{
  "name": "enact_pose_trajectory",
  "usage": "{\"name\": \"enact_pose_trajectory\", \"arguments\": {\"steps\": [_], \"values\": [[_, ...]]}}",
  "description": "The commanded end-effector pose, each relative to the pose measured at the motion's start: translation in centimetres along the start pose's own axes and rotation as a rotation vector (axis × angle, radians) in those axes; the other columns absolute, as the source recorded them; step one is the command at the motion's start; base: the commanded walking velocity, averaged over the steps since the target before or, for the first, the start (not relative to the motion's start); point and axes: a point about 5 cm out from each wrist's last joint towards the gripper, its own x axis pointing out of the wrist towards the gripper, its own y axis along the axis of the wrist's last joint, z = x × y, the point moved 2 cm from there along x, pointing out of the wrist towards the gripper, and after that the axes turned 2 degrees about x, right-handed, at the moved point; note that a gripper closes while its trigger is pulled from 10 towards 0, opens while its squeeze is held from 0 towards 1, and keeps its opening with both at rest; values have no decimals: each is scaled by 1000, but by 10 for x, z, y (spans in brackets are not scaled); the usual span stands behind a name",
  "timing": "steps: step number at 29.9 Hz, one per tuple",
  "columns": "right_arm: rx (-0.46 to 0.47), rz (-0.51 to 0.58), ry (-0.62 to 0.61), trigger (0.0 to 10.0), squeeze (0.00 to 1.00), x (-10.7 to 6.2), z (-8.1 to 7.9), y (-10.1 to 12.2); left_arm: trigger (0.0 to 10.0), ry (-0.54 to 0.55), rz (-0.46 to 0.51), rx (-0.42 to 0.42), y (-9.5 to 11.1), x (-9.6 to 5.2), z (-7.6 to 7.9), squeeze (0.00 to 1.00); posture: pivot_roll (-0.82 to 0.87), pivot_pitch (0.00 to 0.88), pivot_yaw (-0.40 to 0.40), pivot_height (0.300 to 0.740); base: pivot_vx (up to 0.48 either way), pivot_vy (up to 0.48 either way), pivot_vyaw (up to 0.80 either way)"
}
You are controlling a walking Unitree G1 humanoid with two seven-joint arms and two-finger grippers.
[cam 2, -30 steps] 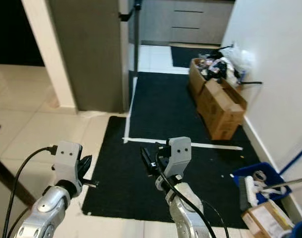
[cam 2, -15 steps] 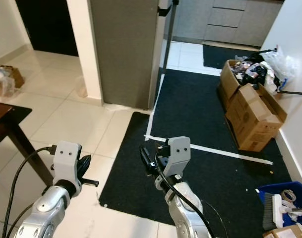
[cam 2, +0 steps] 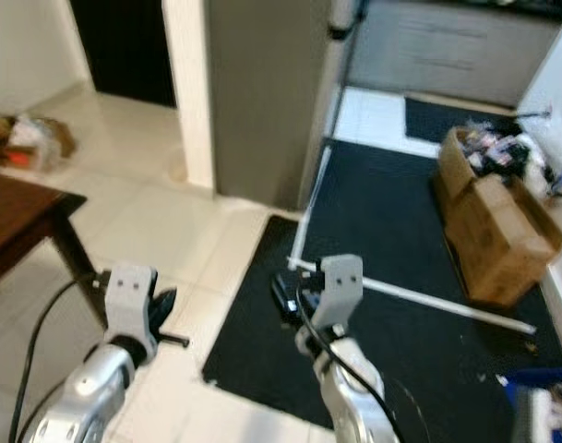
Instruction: Setting the table
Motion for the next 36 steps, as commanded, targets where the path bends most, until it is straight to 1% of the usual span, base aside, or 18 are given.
{"name": "enact_pose_trajectory", "arguments": {"steps": [1,27,36], "values": [[1,-14,-23,10000,0,-3,5,-4,10000,-5,-15,-3,-4,-2,2,0,14,84,42,740,0,0,794],[4,-9,-28,10000,0,-2,5,-4,10000,-8,-12,4,-3,0,2,0,16,79,51,740,0,0,794],[7,-8,-28,10000,0,-2,5,-5,10000,6,-12,23,-3,1,-1,0,18,69,53,740,0,0,794]]}}
